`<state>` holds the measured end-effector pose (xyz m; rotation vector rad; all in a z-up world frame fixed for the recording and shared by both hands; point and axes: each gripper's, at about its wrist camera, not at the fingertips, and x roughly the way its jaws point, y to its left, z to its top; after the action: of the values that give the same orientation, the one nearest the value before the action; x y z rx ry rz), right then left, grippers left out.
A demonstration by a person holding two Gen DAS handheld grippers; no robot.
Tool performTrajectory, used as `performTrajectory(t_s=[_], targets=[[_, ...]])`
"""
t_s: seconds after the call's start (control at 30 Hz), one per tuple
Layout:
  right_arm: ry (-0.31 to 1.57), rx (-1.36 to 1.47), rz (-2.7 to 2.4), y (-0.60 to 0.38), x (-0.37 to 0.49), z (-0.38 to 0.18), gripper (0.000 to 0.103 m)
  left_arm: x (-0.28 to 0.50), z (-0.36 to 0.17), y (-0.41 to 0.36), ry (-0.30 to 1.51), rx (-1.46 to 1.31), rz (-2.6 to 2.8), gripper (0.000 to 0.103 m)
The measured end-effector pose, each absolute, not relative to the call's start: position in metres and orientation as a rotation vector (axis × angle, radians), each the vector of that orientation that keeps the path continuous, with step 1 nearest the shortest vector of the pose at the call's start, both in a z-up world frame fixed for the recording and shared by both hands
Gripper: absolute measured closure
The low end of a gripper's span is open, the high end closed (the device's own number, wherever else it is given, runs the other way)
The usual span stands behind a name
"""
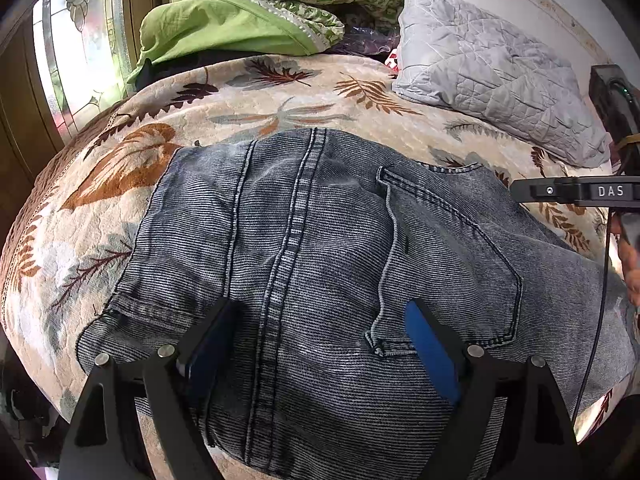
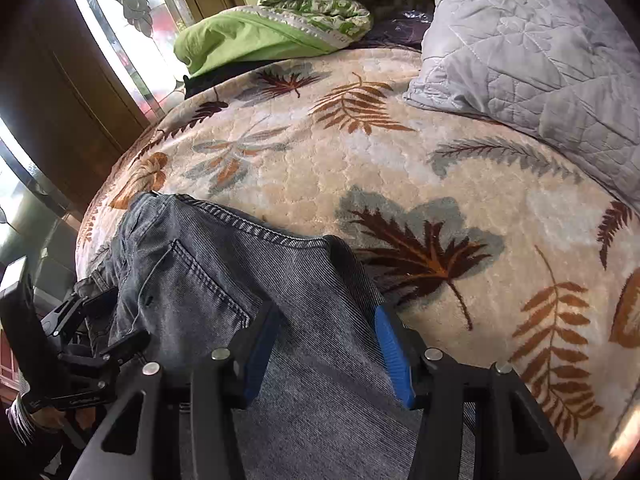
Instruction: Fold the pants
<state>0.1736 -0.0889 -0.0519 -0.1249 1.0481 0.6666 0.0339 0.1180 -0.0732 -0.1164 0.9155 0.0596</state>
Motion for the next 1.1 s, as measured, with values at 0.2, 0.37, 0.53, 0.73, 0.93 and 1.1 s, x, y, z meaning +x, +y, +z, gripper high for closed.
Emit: performTrajectory(t_s=[0.2,0.37,0.53,0.73,0.93,1.1], targets=[[1.083,-0.228,0.672,-0.073,0.180,-0.072,0.062,0.035,-0.074,0.115,0.911,-0.110,0.053,0.013],[1.101,-0.223,0.668,-0.075,0.190,-0.077,0.062,0.034,-0.074,0.116,0.910,-0.113,0.044,0.012],[1.108,-0.242,0.688,-0.070,0.186,-0.077,0.077,0.034,-0.074,0.116,0.910,-0.111,0.044,0.012],[1.009,-0.451,0.581,-0.055,0.172,-0.064,0.102,0.031,-0.069,0.116,0.884,-0.119,0.044,0.012],[1.015,-0.438,0.537,-0.054,0.194,-0.078,0.101,0.026,-0.054,0.111,0.808,-0.143,-0.019,0.011],[1.020,-0.200,0.502,-0.085,0.196,-0.075,0.093,0.033,-0.079,0.082,0.888,0.107,0.049,0.010]])
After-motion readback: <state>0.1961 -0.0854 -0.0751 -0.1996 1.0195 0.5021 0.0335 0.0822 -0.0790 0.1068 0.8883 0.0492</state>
